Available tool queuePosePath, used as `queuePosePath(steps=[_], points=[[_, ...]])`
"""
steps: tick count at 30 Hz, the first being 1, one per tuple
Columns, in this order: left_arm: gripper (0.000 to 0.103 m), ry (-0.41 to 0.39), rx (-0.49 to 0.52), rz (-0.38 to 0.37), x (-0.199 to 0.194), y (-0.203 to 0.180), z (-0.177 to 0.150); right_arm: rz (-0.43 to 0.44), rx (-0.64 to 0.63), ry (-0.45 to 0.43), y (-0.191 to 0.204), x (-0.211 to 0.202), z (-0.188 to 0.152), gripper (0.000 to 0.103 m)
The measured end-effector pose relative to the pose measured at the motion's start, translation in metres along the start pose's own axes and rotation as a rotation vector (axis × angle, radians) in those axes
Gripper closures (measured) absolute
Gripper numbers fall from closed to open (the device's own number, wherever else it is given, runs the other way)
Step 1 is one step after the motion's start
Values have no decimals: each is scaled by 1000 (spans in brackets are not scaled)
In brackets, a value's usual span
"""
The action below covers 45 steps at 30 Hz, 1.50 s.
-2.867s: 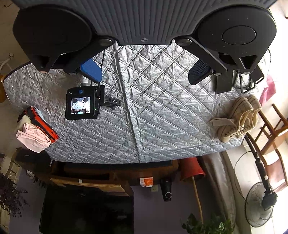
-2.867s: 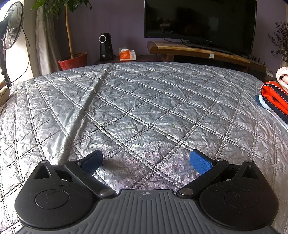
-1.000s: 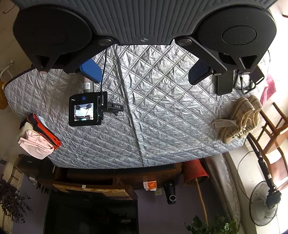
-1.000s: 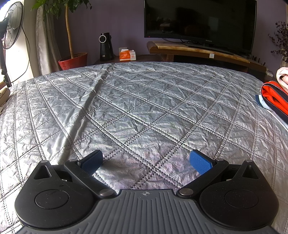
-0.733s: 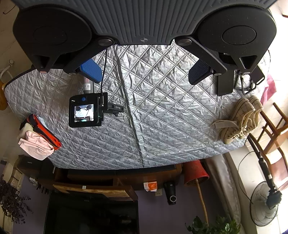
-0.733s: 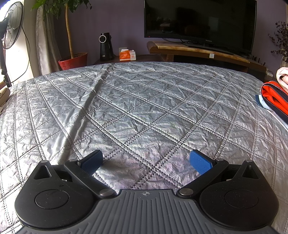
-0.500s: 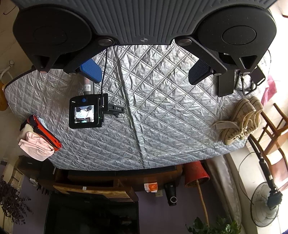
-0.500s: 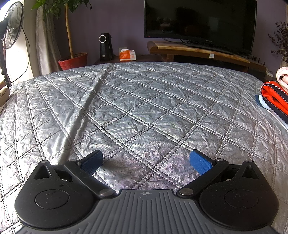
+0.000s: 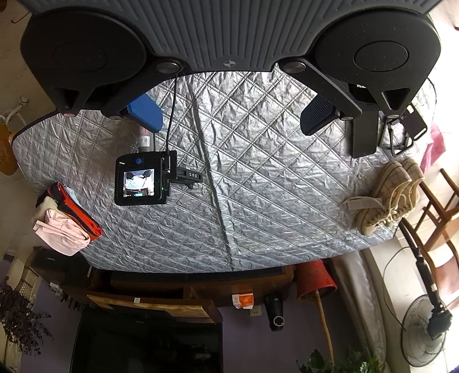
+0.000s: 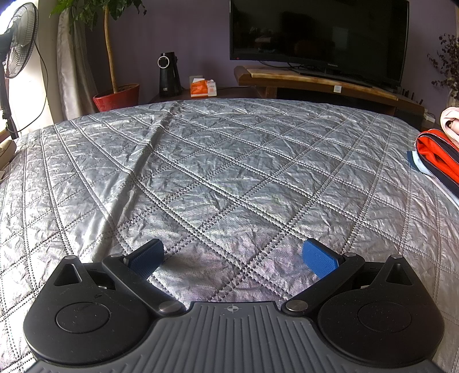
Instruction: Fold clothes
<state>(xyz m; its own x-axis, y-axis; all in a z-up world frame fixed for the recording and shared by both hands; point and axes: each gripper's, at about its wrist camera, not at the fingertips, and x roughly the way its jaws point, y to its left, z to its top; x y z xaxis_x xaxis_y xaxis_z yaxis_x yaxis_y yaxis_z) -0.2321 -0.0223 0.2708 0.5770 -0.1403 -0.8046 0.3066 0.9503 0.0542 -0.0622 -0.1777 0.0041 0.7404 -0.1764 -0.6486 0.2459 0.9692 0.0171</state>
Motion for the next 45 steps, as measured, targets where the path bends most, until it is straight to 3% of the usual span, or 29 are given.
queuePosePath(steps=[27, 45], points=[[0, 25, 5, -76, -1, -8, -2, 0, 0, 0, 0, 1, 0, 0], [0, 33, 16, -65, -1, -11, -2, 0, 0, 0, 0, 1, 0, 0]])
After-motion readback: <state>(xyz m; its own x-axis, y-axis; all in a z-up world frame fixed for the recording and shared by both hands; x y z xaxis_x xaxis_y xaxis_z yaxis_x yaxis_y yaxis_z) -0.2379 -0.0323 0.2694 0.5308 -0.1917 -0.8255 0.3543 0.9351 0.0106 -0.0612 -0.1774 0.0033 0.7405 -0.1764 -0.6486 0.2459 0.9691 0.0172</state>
